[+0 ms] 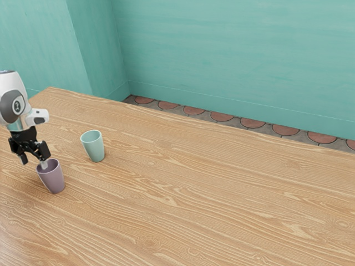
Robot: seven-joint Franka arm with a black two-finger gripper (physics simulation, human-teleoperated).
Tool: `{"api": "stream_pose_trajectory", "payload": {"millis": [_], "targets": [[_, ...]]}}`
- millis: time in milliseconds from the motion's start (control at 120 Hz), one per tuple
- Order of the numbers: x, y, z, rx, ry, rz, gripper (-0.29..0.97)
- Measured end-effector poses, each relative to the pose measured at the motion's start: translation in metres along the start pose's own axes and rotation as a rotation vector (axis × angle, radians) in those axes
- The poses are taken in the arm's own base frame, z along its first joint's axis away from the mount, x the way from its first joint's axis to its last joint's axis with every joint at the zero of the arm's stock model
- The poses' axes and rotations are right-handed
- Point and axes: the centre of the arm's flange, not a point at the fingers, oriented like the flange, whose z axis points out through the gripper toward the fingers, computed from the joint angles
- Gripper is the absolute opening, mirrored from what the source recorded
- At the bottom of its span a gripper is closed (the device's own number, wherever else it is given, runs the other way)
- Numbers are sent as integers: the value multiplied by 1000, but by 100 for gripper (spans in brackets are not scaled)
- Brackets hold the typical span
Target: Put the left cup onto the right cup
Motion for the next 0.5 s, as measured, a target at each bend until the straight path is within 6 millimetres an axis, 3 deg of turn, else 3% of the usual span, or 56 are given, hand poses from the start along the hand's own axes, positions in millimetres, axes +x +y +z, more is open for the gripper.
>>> {"api": "stream_pose_trajectory", "payload": {"millis": [500], "targets": [[15,-6,5,5,29,4,68]]}}
